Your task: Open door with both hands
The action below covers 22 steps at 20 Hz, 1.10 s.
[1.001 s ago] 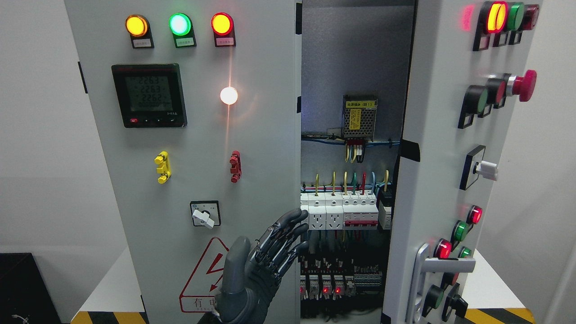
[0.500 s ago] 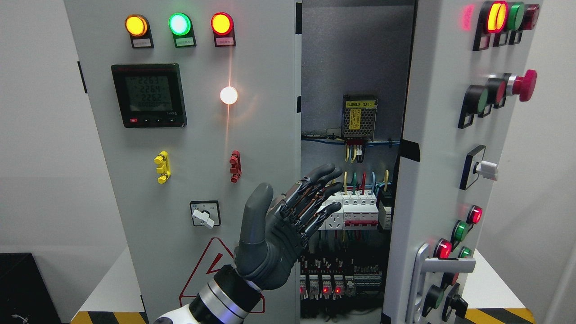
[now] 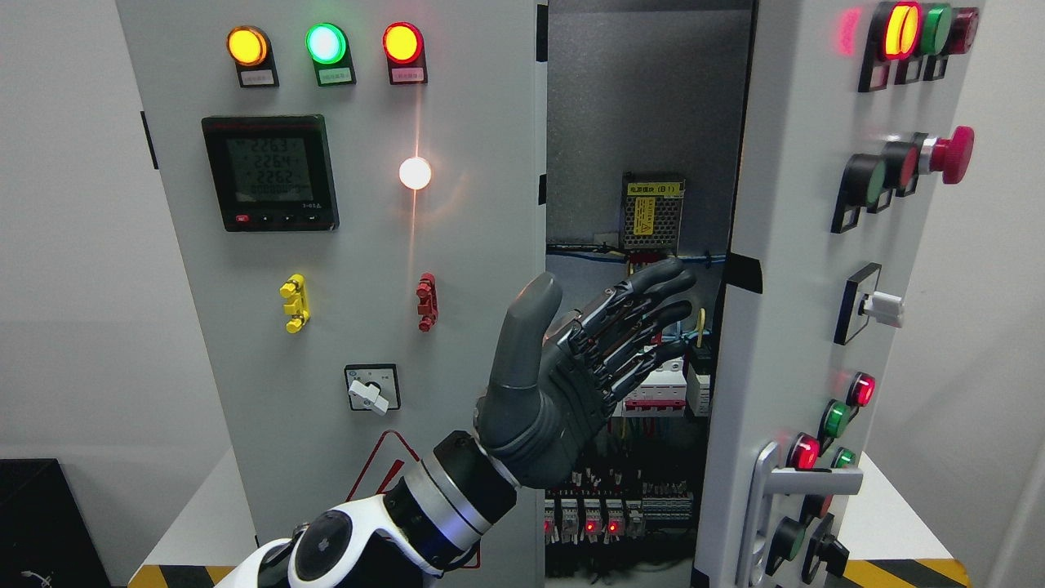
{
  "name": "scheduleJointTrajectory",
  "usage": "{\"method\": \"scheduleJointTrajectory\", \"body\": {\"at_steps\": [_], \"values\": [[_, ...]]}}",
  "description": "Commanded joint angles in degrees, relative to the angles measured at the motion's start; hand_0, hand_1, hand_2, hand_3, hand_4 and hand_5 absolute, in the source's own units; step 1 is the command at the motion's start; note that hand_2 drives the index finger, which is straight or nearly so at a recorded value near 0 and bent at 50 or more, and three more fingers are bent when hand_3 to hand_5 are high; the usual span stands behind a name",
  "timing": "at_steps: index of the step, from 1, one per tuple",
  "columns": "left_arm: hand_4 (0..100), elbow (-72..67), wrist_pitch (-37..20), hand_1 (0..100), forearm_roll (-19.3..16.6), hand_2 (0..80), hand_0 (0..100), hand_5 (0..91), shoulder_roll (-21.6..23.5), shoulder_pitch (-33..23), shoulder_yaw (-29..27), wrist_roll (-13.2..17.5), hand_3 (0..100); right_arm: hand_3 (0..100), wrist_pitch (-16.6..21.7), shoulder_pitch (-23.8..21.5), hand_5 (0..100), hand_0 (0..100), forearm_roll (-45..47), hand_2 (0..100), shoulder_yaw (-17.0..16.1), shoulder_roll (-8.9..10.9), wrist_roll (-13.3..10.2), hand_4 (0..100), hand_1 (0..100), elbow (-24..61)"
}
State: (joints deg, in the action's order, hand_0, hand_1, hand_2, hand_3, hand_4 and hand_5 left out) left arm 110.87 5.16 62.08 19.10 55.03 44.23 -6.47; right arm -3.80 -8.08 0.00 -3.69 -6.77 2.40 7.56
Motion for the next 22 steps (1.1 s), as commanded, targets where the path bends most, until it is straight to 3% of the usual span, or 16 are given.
{"method": "scheduleJointTrajectory", "body": {"at_steps": [1, 10, 22], "values": [[0, -3.03, 0.11, 0, 4.44, 0.0, 0, 0.0, -0.73, 5.6, 7.62, 0.05, 0, 0, 0.02, 0.0, 0, 19, -1.85, 0, 0.0, 0.0, -0.03, 0, 0, 0.0], [0, -2.77, 2.48, 0, 6.91, 0.0, 0, 0.0, -0.03, 7.1, 8.15, 0.23, 0, 0, 0.02, 0.0, 0, 19, -1.85, 0, 0.0, 0.0, -0.03, 0, 0, 0.0], [0, -2.15, 2.4, 0, 6.83, 0.0, 0, 0.0, -0.64, 9.12, 9.29, 0.23, 0, 0, 0.02, 0.0, 0, 19, -1.85, 0, 0.0, 0.0, -0.03, 0, 0, 0.0]]}}
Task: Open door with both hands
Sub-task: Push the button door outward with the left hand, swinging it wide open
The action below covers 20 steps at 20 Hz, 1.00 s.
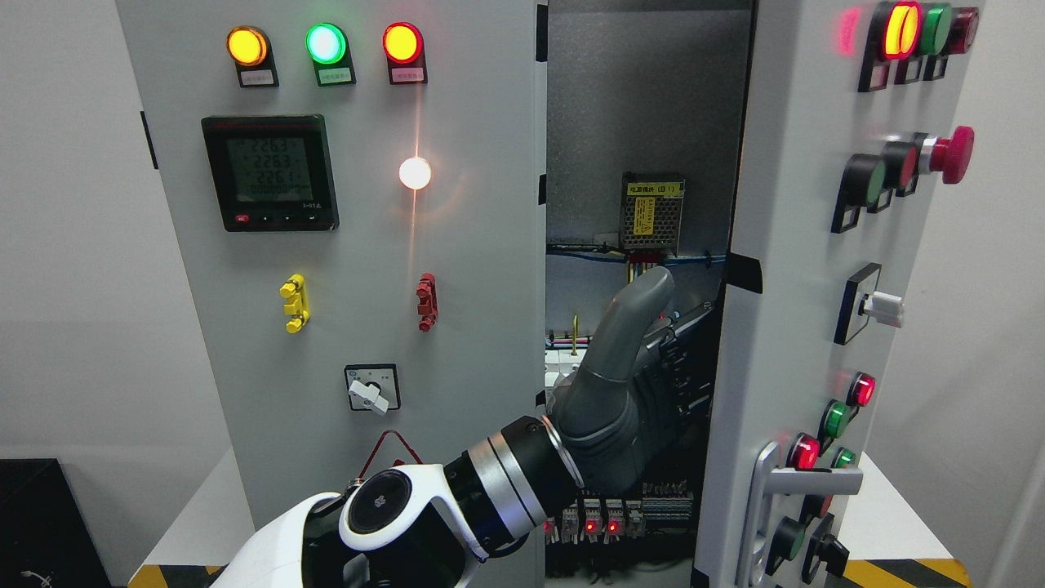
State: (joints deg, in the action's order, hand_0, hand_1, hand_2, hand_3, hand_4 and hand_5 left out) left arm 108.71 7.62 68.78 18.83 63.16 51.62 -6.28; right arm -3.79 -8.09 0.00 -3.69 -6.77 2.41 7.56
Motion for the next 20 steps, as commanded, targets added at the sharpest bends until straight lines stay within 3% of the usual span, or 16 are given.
{"method": "scheduleJointTrajectory", "body": {"at_steps": [1, 20], "values": [[0, 0.01, -0.06, 0, 0.13, 0.0, 0, 0.0, -0.46, 1.26, 2.08, 0.04, 0, 0, 0.01, 0.0, 0, 19, -1.85, 0, 0.0, 0.0, -0.04, 0, 0, 0.0], [0, -0.26, -0.24, 0, 0.13, 0.0, 0, 0.0, -5.56, 1.88, 5.59, 0.04, 0, 0, 0.01, 0.0, 0, 19, -1.85, 0, 0.0, 0.0, -0.04, 0, 0, 0.0]]}}
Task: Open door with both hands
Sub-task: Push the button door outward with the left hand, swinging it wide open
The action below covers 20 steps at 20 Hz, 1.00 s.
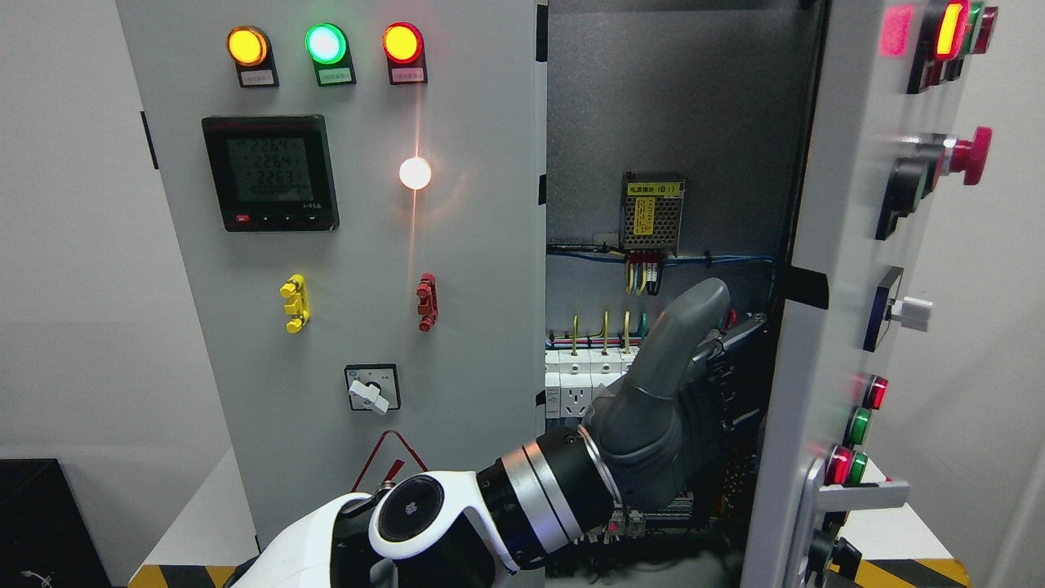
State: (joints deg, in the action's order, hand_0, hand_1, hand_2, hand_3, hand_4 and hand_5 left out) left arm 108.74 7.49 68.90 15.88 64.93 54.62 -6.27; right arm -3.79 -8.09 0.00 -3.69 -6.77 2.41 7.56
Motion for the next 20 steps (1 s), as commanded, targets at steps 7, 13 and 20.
{"method": "scheduleJointTrajectory", "body": {"at_steps": [7, 13, 20], "values": [[0, -2.91, 0.07, 0, -0.17, 0.0, 0, 0.0, -7.44, 0.99, 4.35, 0.03, 0, 0, 0.01, 0.0, 0, 19, -1.85, 0, 0.0, 0.0, -0.04, 0, 0, 0.0], [0, -7.22, 0.07, 0, -0.17, 0.0, 0, 0.0, -11.92, 2.48, 5.76, 0.03, 0, 0, 0.01, 0.0, 0, 19, -1.85, 0, 0.0, 0.0, -0.04, 0, 0, 0.0], [0, -8.98, 0.15, 0, -0.35, 0.0, 0, 0.0, -15.7, 2.66, 5.76, 0.03, 0, 0, 0.01, 0.0, 0, 19, -1.85, 0, 0.0, 0.0, -0.04, 0, 0, 0.0]]}}
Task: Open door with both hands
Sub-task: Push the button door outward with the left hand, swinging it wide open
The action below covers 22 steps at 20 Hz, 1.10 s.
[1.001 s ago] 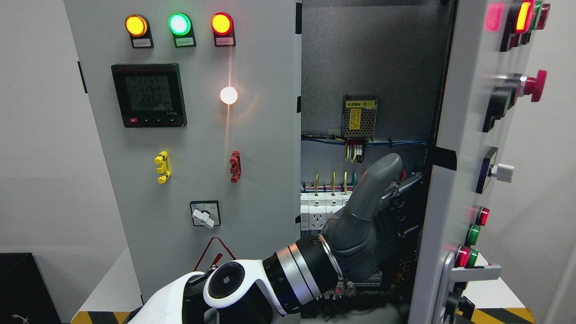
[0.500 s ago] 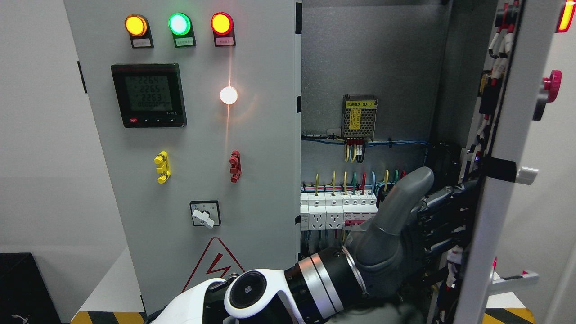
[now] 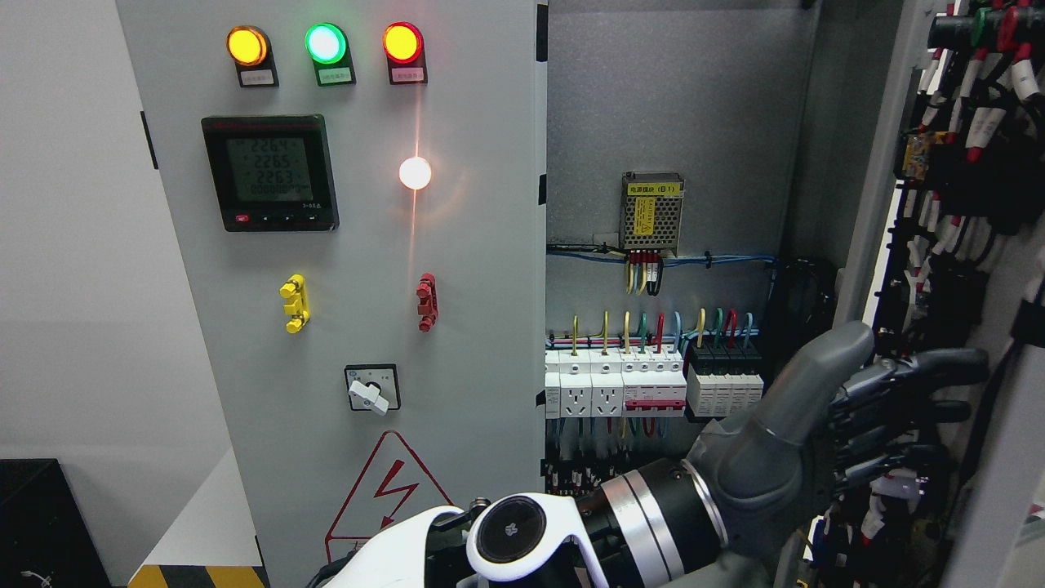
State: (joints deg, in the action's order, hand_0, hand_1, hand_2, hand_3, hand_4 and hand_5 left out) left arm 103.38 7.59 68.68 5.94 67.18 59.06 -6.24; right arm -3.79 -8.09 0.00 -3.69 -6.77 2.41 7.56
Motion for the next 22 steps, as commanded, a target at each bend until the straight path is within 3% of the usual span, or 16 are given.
{"method": "scheduleJointTrajectory", "body": {"at_steps": [1, 17, 22], "values": [[0, -3.62, 0.05, 0, -0.12, 0.0, 0, 0.0, -6.12, 0.49, 1.32, 0.0, 0, 0, 0.01, 0.0, 0, 19, -1.85, 0, 0.0, 0.0, -0.04, 0, 0, 0.0], [0, -10.12, 0.14, 0, -0.83, 0.0, 0, 0.0, -15.17, 3.22, 1.32, 0.0, 0, 0, 0.01, 0.0, 0, 19, -1.85, 0, 0.0, 0.0, -0.04, 0, 0, 0.0], [0, -11.79, 0.05, 0, -0.74, 0.0, 0, 0.0, -15.7, 3.83, 1.76, 0.0, 0, 0, 0.01, 0.0, 0, 19, -1.85, 0, 0.0, 0.0, -0.04, 0, 0, 0.0]]}}
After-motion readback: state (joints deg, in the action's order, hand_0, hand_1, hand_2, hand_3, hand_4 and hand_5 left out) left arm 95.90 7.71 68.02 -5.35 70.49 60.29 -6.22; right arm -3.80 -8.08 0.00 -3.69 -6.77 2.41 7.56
